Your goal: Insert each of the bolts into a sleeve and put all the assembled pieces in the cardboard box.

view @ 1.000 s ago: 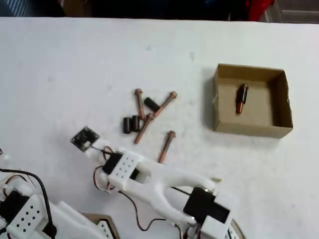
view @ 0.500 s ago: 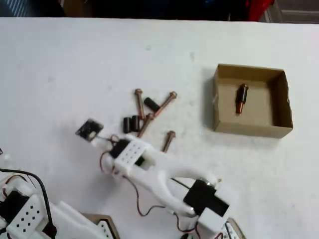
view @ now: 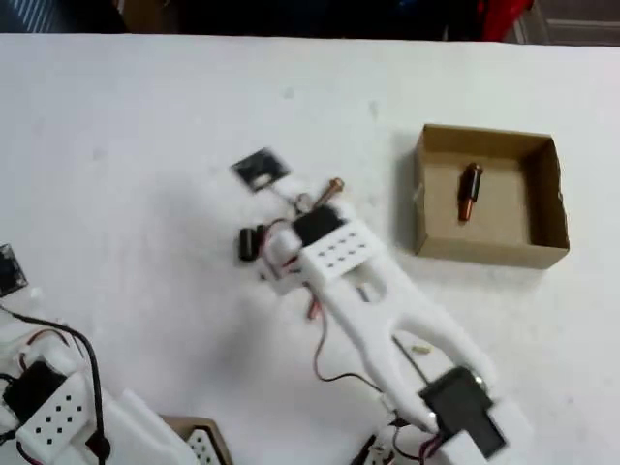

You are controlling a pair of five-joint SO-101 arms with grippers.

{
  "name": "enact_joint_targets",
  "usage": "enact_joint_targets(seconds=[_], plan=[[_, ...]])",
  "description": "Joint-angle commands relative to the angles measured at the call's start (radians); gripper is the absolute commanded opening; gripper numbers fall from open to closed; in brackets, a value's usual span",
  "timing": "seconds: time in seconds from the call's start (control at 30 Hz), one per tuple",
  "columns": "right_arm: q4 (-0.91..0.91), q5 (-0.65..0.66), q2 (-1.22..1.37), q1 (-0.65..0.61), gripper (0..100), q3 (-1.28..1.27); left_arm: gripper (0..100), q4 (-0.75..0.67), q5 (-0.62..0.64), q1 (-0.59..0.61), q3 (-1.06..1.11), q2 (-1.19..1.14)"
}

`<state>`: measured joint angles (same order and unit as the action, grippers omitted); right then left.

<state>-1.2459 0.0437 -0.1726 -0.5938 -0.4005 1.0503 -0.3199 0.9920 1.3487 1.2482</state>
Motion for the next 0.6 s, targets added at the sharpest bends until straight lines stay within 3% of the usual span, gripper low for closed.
enact_joint_targets(seconds=[0.0, 0.2, 0.4, 0.57], plan=[[-0.044, 0.015, -0.088, 0.119, 1.7, 0.032, 5, 0.008, -0.009, -0.067, -0.055, 0.021], [-0.044, 0.213, -0.107, 0.259, 1.7, -0.064, 5, 0.014, -0.140, -0.185, -0.055, 0.021], [-0.048, 0.224, -0.140, 0.348, 1.7, -0.080, 5, 0.006, -0.153, -0.323, -0.064, 0.021], [-0.114, 0.222, -0.344, 0.346, 1.7, -0.081, 5, 0.092, -0.147, -0.460, -0.149, 0.015]])
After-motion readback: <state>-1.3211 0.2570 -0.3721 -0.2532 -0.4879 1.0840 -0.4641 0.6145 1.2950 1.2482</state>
